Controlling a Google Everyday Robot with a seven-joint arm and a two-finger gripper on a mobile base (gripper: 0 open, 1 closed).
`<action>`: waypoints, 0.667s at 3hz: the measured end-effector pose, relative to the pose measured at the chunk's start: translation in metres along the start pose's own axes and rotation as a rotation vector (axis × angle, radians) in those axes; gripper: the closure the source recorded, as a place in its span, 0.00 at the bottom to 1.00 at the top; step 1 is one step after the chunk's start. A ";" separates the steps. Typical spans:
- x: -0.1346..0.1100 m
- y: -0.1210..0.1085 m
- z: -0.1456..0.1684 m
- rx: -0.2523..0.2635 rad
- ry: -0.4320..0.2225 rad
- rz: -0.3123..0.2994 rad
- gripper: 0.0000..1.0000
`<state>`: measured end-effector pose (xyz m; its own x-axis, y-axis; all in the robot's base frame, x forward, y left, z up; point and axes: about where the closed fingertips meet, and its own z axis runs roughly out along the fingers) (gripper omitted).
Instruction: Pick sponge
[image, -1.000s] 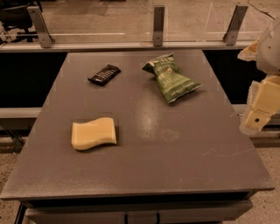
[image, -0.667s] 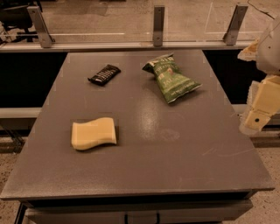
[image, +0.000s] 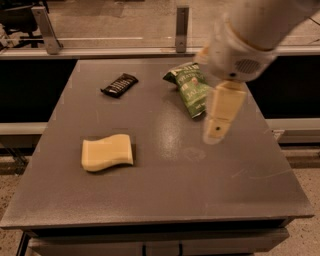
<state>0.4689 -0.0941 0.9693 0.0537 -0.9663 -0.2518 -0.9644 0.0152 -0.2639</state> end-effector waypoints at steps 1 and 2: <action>-0.106 -0.001 0.047 -0.078 -0.091 -0.187 0.00; -0.177 0.008 0.105 -0.183 -0.097 -0.268 0.00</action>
Offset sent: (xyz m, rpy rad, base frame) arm 0.0140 0.2970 -0.1069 -0.0134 0.2393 0.3868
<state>0.4783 0.1036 0.9142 0.3275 -0.9006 -0.2859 -0.9427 -0.2911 -0.1630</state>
